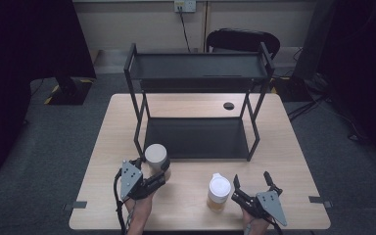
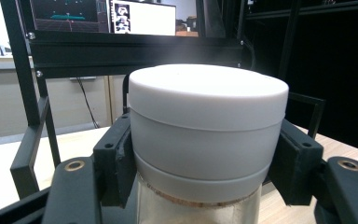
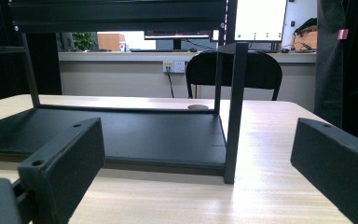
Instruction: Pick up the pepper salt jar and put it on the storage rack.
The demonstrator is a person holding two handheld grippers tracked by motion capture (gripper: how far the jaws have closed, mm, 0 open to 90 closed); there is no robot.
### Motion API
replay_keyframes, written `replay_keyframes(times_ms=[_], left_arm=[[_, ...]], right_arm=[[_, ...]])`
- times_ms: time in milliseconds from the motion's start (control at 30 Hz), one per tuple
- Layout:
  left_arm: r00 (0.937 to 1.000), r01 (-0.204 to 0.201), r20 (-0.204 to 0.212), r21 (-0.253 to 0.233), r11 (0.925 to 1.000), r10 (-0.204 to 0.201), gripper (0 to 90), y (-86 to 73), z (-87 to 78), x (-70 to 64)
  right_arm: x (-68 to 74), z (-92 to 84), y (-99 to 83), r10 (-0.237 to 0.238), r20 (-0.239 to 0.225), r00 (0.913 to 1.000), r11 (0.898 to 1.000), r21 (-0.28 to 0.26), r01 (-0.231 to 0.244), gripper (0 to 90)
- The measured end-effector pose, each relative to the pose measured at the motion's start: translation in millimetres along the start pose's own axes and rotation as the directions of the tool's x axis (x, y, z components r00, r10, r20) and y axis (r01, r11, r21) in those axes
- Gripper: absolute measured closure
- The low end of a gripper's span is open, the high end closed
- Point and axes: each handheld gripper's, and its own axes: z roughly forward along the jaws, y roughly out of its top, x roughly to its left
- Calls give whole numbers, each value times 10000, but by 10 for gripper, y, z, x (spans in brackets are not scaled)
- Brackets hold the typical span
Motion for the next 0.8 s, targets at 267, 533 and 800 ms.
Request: replay_keyframes(times_ms=[267, 533, 800], left_arm=[[9999, -25, 110, -9, 10000, 25, 345, 102, 22, 22], [9997, -72, 212, -132, 9999, 75, 345, 235, 60, 47], [9996, -117, 241, -181, 9998, 121, 345, 408, 153, 88]], right_arm=[[-2, -3, -6, 42, 22, 10000, 10000, -36, -42, 20], [7, 1, 1, 3, 42, 10000, 10000, 8, -3, 20], [9, 1, 1, 0, 54, 10000, 10000, 8, 0, 20]])
